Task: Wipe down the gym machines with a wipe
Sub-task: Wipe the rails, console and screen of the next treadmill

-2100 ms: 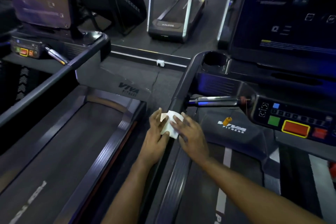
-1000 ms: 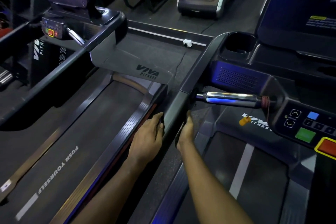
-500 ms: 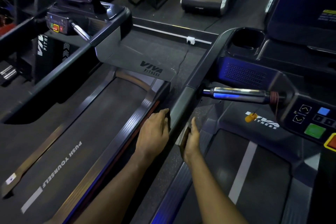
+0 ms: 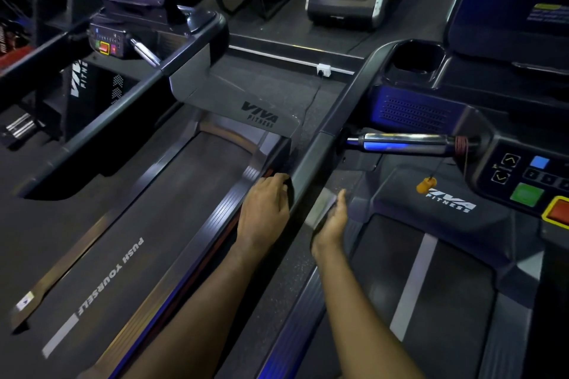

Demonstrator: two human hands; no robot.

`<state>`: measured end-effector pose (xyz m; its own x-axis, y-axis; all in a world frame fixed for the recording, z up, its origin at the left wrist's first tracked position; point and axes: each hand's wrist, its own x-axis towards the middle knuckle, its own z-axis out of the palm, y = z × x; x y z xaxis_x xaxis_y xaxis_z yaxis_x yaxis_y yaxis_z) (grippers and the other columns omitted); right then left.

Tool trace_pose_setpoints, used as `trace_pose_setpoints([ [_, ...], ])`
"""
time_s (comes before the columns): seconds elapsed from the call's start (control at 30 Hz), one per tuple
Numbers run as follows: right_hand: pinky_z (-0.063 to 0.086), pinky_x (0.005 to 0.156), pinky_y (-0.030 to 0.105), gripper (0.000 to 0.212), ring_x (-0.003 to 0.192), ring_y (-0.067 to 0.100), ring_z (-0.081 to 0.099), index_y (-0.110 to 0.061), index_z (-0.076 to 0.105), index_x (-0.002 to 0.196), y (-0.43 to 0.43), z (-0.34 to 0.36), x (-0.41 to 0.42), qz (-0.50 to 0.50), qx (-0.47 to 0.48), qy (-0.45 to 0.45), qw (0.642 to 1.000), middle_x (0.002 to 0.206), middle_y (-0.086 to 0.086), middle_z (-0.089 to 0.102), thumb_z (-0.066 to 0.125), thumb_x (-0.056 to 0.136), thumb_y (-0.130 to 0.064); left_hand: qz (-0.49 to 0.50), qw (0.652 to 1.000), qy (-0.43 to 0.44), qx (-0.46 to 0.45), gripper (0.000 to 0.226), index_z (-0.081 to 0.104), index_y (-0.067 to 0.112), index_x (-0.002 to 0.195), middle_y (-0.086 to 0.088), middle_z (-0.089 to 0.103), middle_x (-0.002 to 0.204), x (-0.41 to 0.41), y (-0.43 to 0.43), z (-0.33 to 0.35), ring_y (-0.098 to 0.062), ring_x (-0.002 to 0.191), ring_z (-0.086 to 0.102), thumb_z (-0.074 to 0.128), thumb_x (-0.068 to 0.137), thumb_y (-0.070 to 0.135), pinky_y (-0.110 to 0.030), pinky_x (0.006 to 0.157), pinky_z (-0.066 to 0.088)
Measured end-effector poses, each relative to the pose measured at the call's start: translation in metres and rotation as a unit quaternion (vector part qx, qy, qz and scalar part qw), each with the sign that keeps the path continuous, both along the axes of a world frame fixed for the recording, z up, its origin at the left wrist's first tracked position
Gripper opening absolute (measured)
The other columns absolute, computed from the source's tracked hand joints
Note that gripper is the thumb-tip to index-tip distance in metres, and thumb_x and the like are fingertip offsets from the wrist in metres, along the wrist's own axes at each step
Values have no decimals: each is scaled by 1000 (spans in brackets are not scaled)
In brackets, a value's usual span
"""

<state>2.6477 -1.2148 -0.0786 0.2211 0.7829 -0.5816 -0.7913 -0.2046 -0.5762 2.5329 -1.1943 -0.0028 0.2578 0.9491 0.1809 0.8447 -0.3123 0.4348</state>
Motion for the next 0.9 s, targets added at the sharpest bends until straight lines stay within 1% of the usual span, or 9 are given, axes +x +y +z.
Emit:
trace_pose_setpoints([
  [0.07, 56, 77, 31, 59, 91, 18, 74, -16, 68, 120, 17, 12, 2, -17, 3, 14, 1000, 99, 5, 78, 34, 102, -61, 6, 1000, 8, -7, 25, 59, 18, 123, -3, 69, 101, -10, -12, -1, -22, 90, 63, 45, 102, 19, -40, 74, 53],
  [0.17, 55, 94, 40, 66, 106, 25, 69, -14, 61, 135, 24, 21, -6, 22, -2, -8, 1000, 122, 12, 71, 37, 100, -64, 25, 999, 29, 6, 26, 59, 24, 124, 4, 71, 101, -33, -42, 1, -17, 86, 65, 50, 101, 24, -33, 70, 51],
  [0.27, 48, 107, 49, 69, 118, 30, 64, -15, 59, 137, -9, 3, -26, 73, -27, -19, 997, 127, 13, 69, 33, 100, -67, 31, 999, 27, -5, 31, 59, 26, 131, 7, 74, 105, -59, -66, 1, -13, 90, 67, 51, 102, 30, -24, 71, 41],
  [0.37, 49, 105, 47, 76, 119, 32, 64, -12, 63, 133, -29, -2, -29, 56, -12, -3, 998, 118, 13, 73, 31, 98, -71, 2, 999, 12, -42, 41, 53, 29, 143, 8, 73, 113, -75, -76, 2, -14, 95, 68, 50, 103, 38, -22, 71, 38],
  [0.47, 53, 98, 42, 75, 109, 29, 68, -10, 67, 126, -16, 16, -29, -3, -12, 16, 1000, 110, 11, 74, 30, 100, -69, -19, 998, 42, -54, 45, 50, 28, 146, 1, 74, 107, -80, -75, 3, -27, 95, 68, 52, 103, 38, -28, 69, 39],
  [0.53, 53, 98, 43, 73, 108, 29, 68, -11, 64, 130, -17, 22, -35, 4, -14, 8, 1000, 115, 13, 72, 30, 100, -68, -22, 996, 56, -61, 47, 48, 28, 148, -3, 74, 108, -81, -74, 5, -32, 97, 67, 52, 102, 38, -33, 70, 44],
  [0.67, 56, 90, 40, 81, 104, 28, 71, -7, 61, 135, -47, -3, -41, 89, -37, -21, 995, 111, 13, 74, 33, 97, -73, -33, 993, 75, -81, 51, 41, 32, 152, -4, 74, 109, -84, -74, 9, -30, 96, 67, 49, 103, 42, -36, 73, 50],
  [0.8, 53, 95, 40, 79, 113, 31, 66, -9, 62, 133, -44, 2, -41, 21, -28, 1, 999, 116, 13, 72, 31, 97, -72, -35, 991, 87, -100, 52, 35, 34, 155, -3, 72, 117, -87, -74, 7, -27, 100, 66, 45, 105, 45, -36, 76, 50],
  [0.9, 54, 89, 39, 78, 112, 29, 67, -13, 60, 136, -36, 9, -53, 49, -21, -7, 999, 122, 14, 70, 29, 97, -73, -48, 986, 72, -141, 57, 23, 36, 159, -4, 67, 131, -91, -74, 6, -27, 109, 64, 44, 106, 43, -34, 81, 48],
])
